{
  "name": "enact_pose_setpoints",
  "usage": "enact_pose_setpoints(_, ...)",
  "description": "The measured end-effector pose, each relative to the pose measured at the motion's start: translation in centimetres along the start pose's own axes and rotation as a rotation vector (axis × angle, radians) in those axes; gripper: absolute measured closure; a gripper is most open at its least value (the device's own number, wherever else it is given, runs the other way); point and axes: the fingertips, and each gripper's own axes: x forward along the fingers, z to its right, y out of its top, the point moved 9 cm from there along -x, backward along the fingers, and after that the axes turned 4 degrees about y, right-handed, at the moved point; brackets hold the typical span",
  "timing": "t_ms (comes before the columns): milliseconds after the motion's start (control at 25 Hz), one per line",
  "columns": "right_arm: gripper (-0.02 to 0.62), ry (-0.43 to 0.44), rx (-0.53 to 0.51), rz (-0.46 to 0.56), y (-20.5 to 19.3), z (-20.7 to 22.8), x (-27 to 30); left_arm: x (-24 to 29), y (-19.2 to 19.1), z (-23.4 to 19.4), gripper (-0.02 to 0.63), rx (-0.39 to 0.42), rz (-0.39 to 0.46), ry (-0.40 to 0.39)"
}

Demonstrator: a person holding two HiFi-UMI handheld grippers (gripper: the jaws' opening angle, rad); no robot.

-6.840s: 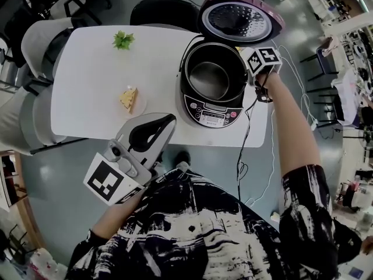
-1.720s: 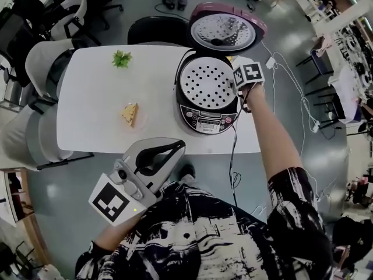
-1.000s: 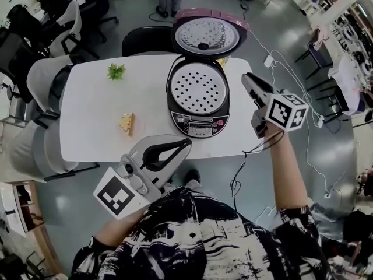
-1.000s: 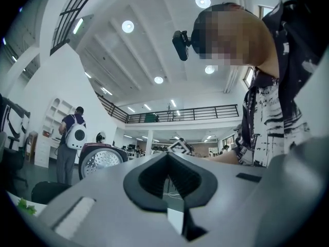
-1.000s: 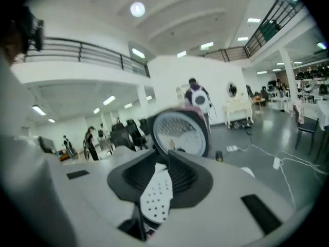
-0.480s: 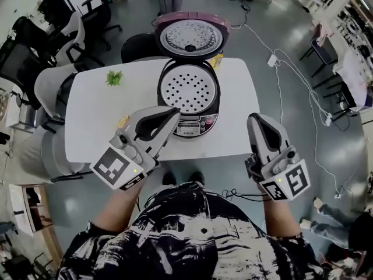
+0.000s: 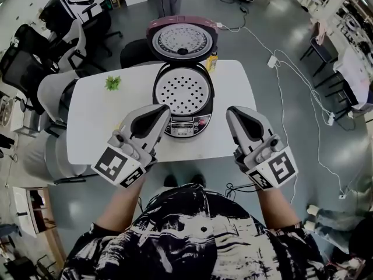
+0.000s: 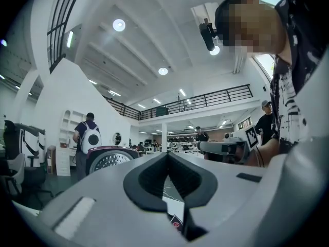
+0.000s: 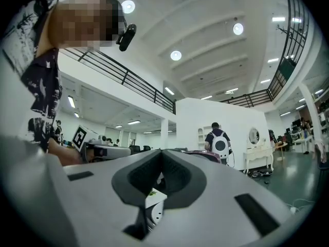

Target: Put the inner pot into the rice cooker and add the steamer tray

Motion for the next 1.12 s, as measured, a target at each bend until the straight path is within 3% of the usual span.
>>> enact_pose_setpoints(400,0.597,-0.055,0.049,-0.084,-1.4,1.6,0.9,-0.2,-0.4,0.4,0.601,0.017,0.001,0.02)
enact_pose_setpoints(1120,0.598,-0.081,0.035,-0.132,-2.6,1.8,2.2,0.3,-0.8,-0.7,0.601,0.0,0.009,0.01)
